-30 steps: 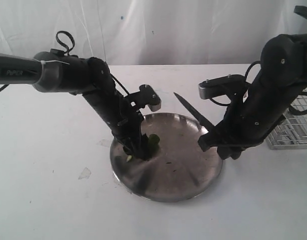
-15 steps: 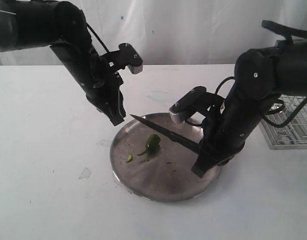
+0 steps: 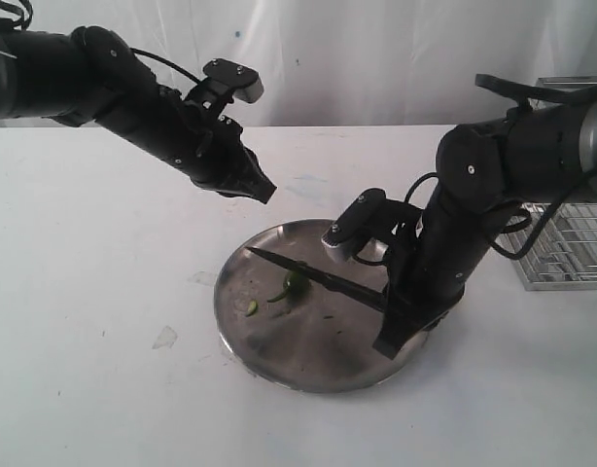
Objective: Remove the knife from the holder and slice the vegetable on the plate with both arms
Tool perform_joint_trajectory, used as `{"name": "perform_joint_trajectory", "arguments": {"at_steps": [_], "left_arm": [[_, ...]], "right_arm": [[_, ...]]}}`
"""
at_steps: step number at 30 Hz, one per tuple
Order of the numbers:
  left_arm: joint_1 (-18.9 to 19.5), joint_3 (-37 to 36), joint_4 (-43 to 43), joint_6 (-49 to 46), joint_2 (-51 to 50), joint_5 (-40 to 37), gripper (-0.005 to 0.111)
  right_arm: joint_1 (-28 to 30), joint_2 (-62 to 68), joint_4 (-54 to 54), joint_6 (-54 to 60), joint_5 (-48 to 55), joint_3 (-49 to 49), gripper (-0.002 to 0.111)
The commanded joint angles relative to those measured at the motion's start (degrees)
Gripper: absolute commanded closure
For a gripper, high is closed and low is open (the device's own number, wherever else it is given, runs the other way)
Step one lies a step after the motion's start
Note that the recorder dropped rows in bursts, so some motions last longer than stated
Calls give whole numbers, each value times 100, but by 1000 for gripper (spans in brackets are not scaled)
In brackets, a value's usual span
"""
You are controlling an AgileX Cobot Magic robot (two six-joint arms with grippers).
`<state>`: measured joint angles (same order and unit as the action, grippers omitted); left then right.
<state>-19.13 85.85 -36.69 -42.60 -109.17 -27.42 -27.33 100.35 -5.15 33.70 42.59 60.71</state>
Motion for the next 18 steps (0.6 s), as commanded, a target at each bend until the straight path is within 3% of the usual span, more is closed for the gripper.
{"name": "perform_joint_trajectory", "arguments": {"at_steps": [1,12,18], "left_arm": [[63,-50,-618,-696,-78,85,107],[76,-50,-2640,-2666,-719,4,107],[76,-50,-2928,-2936,-869,41,107]], "right_arm": [[-5,-9,68,53,-269,-16,108],[-5,67,114,-887,-641,-16,108],[-5,256,114,-837,-581,-16,108]]}}
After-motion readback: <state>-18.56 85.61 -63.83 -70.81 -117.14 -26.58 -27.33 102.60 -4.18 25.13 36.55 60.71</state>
